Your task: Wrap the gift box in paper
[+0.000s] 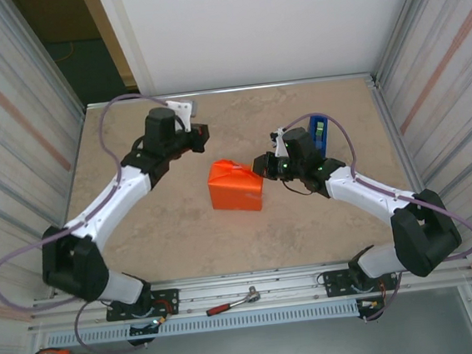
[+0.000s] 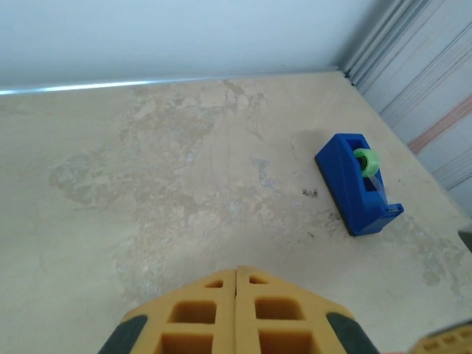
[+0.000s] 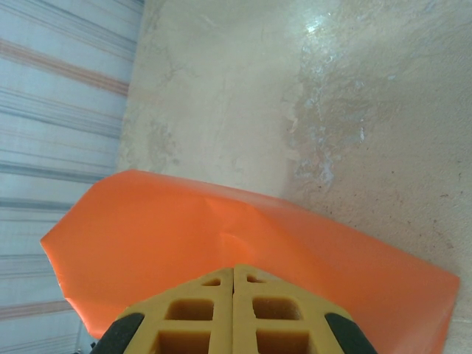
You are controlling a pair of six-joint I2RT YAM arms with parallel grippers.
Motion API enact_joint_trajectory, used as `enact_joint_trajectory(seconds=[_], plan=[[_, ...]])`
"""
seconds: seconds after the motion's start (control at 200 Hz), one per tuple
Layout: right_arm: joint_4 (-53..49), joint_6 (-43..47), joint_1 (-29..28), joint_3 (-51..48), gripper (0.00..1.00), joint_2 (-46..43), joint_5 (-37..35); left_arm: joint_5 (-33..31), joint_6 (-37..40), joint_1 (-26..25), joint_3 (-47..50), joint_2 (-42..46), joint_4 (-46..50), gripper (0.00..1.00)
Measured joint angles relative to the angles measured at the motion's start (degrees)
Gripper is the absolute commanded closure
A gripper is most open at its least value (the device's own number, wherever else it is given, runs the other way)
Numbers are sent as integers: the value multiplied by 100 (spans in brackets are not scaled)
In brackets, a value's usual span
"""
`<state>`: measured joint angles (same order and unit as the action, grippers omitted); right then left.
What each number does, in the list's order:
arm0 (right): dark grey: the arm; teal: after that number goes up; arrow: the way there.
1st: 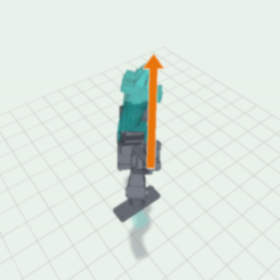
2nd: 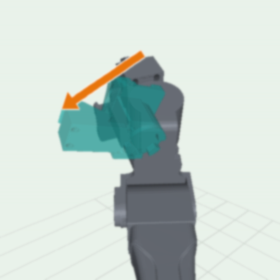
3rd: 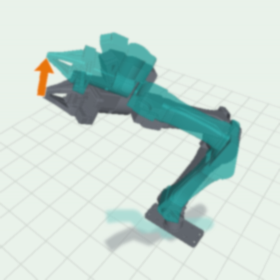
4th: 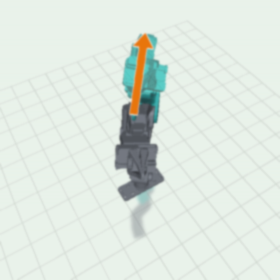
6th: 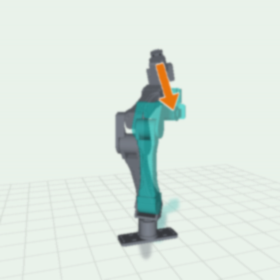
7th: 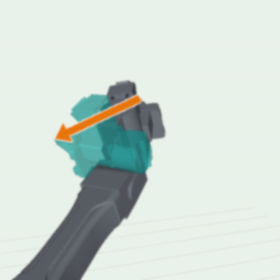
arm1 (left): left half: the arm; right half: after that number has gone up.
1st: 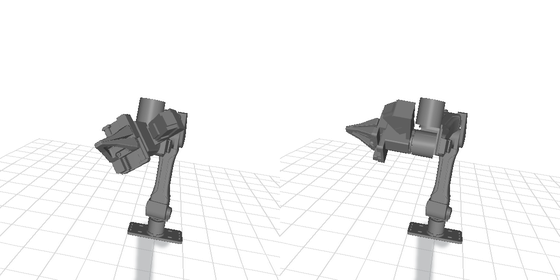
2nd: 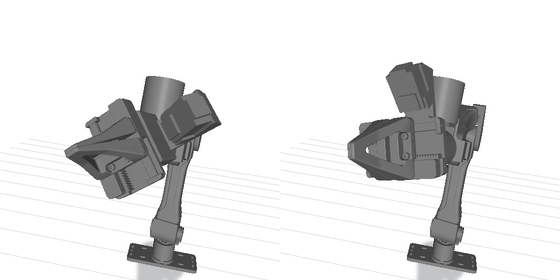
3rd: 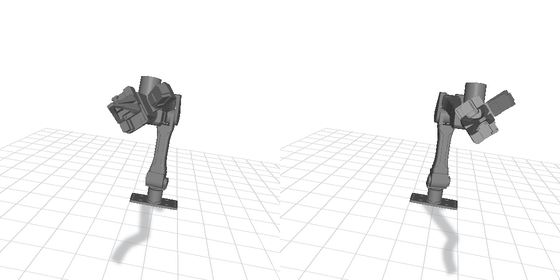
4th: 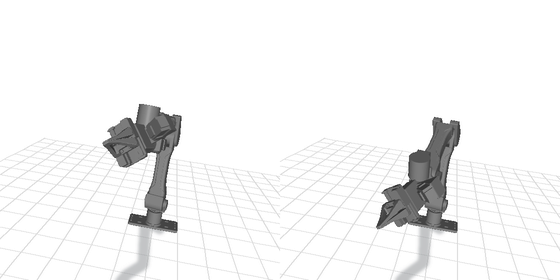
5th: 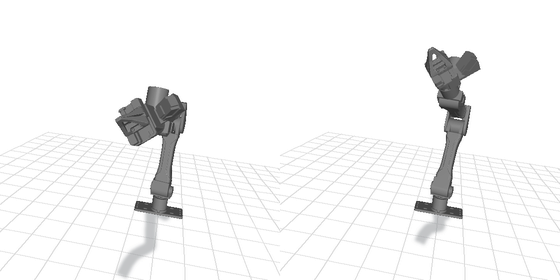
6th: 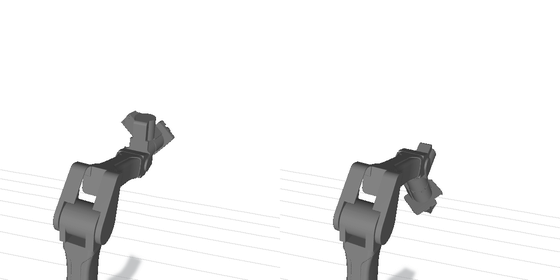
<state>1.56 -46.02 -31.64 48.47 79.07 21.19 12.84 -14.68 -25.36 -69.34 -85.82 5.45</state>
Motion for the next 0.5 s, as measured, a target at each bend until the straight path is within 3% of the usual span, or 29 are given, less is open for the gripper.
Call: enact_joint_trajectory(seconds=[0.281, 0.501], plan=[[13, -2, 0, 0, 100, 7, 0, 1397, 391, 212, -1023, -1797, 737, 100], [13, 0, -2, 0, 100, 9, -2, 2544, 713, 328, -1373, -2138, 1368, 100]])
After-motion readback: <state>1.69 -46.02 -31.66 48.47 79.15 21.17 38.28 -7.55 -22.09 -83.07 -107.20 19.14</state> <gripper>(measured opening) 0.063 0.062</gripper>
